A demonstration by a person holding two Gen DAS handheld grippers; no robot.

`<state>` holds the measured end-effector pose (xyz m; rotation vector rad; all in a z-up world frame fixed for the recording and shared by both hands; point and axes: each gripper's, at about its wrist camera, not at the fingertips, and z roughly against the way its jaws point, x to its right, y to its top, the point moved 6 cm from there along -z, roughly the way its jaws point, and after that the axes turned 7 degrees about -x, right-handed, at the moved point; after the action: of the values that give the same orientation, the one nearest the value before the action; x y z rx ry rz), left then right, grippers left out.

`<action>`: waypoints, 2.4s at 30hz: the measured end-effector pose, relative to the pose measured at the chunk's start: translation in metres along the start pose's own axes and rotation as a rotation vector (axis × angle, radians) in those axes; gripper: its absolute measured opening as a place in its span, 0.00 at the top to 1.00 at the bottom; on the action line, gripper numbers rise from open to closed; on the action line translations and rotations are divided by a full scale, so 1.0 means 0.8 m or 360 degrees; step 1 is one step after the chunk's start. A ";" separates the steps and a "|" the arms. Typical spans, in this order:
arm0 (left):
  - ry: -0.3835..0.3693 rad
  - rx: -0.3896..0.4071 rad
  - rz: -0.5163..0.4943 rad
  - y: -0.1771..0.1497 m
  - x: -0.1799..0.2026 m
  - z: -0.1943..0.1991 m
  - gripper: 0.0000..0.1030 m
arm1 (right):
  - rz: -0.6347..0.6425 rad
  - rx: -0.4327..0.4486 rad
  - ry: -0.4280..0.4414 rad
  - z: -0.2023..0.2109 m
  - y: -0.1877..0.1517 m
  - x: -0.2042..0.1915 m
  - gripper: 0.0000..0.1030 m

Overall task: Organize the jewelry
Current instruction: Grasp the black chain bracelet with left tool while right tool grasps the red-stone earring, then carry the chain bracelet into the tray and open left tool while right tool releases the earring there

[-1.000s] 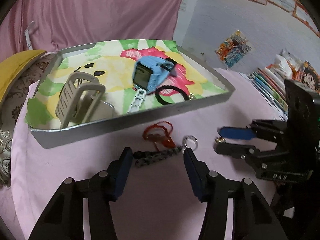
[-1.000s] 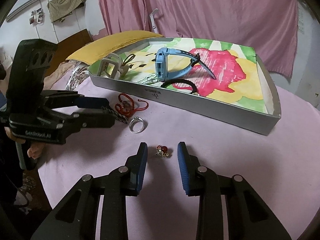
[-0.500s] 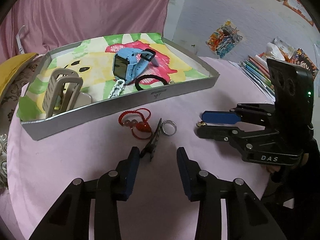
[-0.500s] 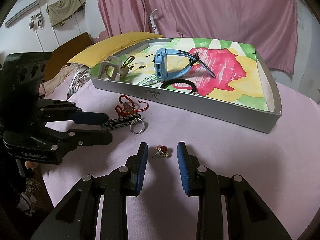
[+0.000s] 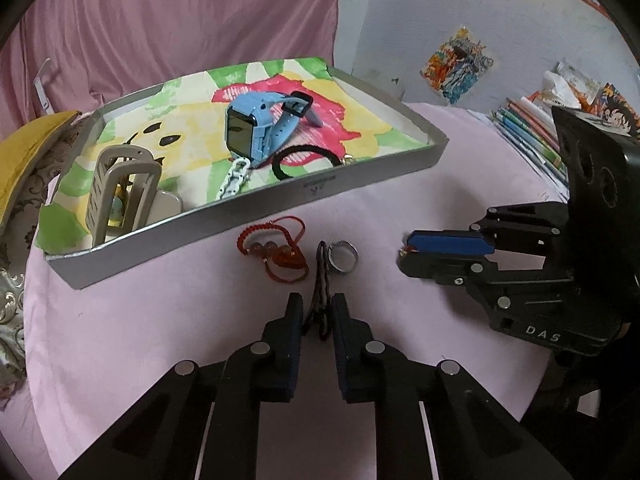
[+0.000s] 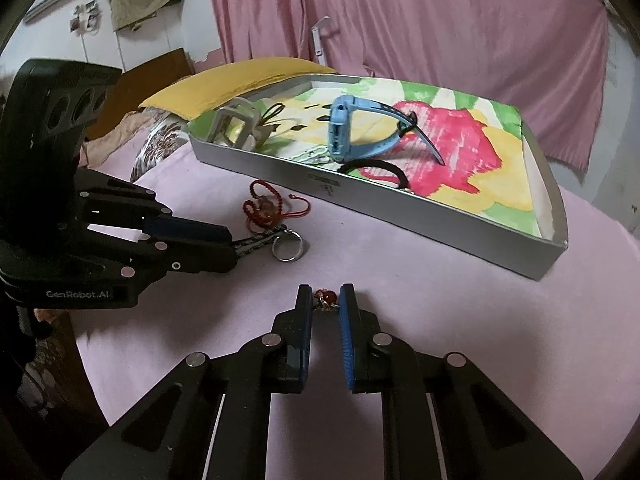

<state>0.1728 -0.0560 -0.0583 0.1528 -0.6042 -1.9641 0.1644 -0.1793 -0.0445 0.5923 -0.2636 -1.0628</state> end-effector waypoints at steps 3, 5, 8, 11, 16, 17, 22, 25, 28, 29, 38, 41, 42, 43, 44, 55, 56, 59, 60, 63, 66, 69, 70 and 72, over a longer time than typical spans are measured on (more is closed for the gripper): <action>-0.0030 0.0007 0.0059 -0.004 0.000 0.002 0.87 | -0.0018 0.0062 -0.0028 0.011 0.001 0.003 0.89; -0.0053 0.0053 0.0102 -0.008 0.002 0.009 0.88 | -0.0038 0.0112 -0.0037 0.019 0.002 0.005 0.89; -0.0037 0.0166 0.0106 -0.011 0.012 0.026 0.88 | -0.0076 0.0215 -0.0056 0.036 0.009 0.009 0.88; -0.0030 0.0260 0.0131 -0.009 0.017 0.039 0.88 | -0.0094 0.0344 -0.0092 0.055 0.020 0.013 0.88; 0.0026 0.0493 0.0230 0.004 0.005 0.064 0.88 | -0.0122 0.0544 -0.0175 0.083 0.038 0.022 0.88; 0.0039 0.0537 0.0242 0.007 0.003 0.070 0.88 | -0.0137 0.0603 -0.0192 0.089 0.044 0.025 0.88; 0.0159 0.0814 0.0277 0.032 -0.008 0.095 0.88 | -0.0155 0.0777 -0.0261 0.105 0.064 0.029 0.88; 0.0210 0.0873 0.0277 0.047 -0.013 0.096 0.88 | -0.0129 0.0851 -0.0312 0.108 0.075 0.029 0.88; 0.0235 0.0912 0.0292 0.060 -0.019 0.094 0.88 | -0.0128 0.0859 -0.0318 0.102 0.083 0.030 0.88; 0.0240 0.0929 0.0301 0.065 -0.020 0.095 0.88 | -0.0131 0.0855 -0.0316 0.100 0.085 0.031 0.88; 0.0273 0.0812 0.0340 0.088 -0.035 0.062 0.88 | -0.0254 0.0641 -0.0235 0.052 0.087 0.052 0.88; 0.0274 0.0731 0.0349 0.089 -0.038 0.047 0.88 | -0.0290 0.0547 -0.0206 0.035 0.084 0.059 0.88; 0.0273 0.0707 0.0349 0.089 -0.038 0.043 0.88 | -0.0304 0.0504 -0.0203 0.027 0.083 0.062 0.88; 0.0273 0.0682 0.0349 0.090 -0.038 0.039 0.88 | -0.0317 0.0470 -0.0197 0.021 0.083 0.065 0.88; 0.0273 0.0647 0.0350 0.090 -0.038 0.034 0.88 | -0.0332 0.0445 -0.0184 0.016 0.082 0.067 0.88; 0.0298 0.0379 0.0401 0.088 -0.049 -0.001 0.88 | -0.0373 0.0237 -0.0074 -0.026 0.085 0.076 0.88; 0.0295 0.0359 0.0405 0.087 -0.051 -0.003 0.88 | -0.0382 0.0223 -0.0067 -0.028 0.086 0.077 0.88; 0.0290 0.0331 0.0406 0.086 -0.050 -0.007 0.88 | -0.0403 0.0187 -0.0051 -0.034 0.086 0.079 0.88; 0.0286 0.0322 0.0404 0.086 -0.050 -0.009 0.88 | -0.0406 0.0181 -0.0049 -0.035 0.086 0.080 0.88; 0.0284 0.0313 0.0394 0.086 -0.049 -0.010 0.88 | -0.0410 0.0172 -0.0044 -0.036 0.086 0.080 0.88; 0.0282 0.0314 0.0394 0.087 -0.049 -0.010 0.88 | -0.0410 0.0166 -0.0042 -0.037 0.087 0.080 0.88; 0.0278 0.0316 0.0394 0.086 -0.048 -0.010 0.88 | -0.0416 0.0170 -0.0041 -0.037 0.087 0.080 0.88; 0.0278 0.0318 0.0394 0.086 -0.048 -0.009 0.88 | -0.0419 0.0175 -0.0042 -0.036 0.086 0.081 0.87; 0.0277 0.0325 0.0393 0.086 -0.047 -0.007 0.88 | -0.0433 0.0201 -0.0046 -0.031 0.085 0.082 0.80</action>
<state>0.2482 -0.0486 -0.0364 0.3553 -0.6742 -1.6305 0.2576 -0.2050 -0.0310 0.7412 -0.2822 -1.3247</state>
